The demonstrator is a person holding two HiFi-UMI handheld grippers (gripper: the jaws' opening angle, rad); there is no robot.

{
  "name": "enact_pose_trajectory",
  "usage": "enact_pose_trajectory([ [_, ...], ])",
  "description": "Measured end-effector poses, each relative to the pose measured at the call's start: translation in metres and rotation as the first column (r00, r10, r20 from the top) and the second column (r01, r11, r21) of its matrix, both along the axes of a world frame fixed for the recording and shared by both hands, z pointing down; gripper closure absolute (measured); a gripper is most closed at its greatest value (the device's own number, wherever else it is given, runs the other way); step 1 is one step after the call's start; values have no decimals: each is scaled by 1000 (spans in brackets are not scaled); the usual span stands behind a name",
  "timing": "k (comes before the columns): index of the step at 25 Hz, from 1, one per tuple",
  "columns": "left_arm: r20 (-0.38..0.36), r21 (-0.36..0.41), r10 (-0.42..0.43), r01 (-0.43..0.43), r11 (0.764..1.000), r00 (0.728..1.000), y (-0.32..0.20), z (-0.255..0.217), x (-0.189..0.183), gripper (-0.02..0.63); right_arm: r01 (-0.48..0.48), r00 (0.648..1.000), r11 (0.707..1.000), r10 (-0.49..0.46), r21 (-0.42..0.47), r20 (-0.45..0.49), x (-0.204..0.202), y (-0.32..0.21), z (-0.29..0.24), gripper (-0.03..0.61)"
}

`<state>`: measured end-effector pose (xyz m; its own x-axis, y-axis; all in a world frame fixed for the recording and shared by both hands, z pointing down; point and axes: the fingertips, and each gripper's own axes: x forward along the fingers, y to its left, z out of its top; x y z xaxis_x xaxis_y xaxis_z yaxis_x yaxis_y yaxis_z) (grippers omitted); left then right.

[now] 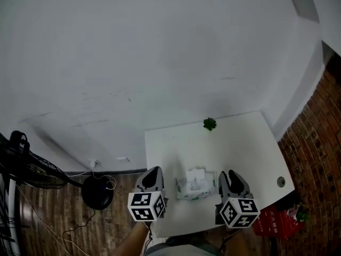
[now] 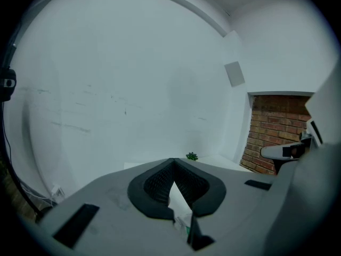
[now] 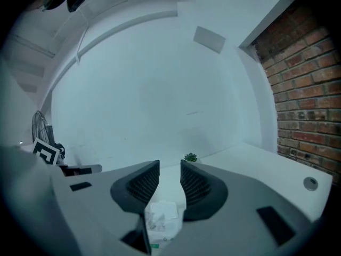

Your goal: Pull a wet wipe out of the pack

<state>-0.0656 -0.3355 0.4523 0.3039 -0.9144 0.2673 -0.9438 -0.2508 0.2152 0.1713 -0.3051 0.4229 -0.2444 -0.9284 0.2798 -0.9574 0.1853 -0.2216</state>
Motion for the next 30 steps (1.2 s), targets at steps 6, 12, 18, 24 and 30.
enact_pose_trajectory([
  [6, -1, -17, -47, 47, 999, 999, -2, 4, 1, 614, 43, 999, 999, -43, -21, 0, 0, -9, 7, 463],
  [12, -1, -30, -74, 74, 997, 997, 1, 12, 1, 614, 70, 997, 997, -71, -42, -13, 3, -14, 12, 463],
  [18, -9, -60, -100, 99, 993, 995, 6, 29, 1, 614, 125, 991, 990, -128, -72, -34, -4, -18, 20, 462],
  [24, 11, -98, -132, 133, 986, 991, 22, 53, -2, 614, 245, 966, 960, -254, -136, -52, -22, -16, 41, 461],
  [30, 14, -146, -192, 192, 971, 981, 39, 78, -11, 614, 362, 922, 912, -381, -194, -69, -37, -16, 67, 462],
])
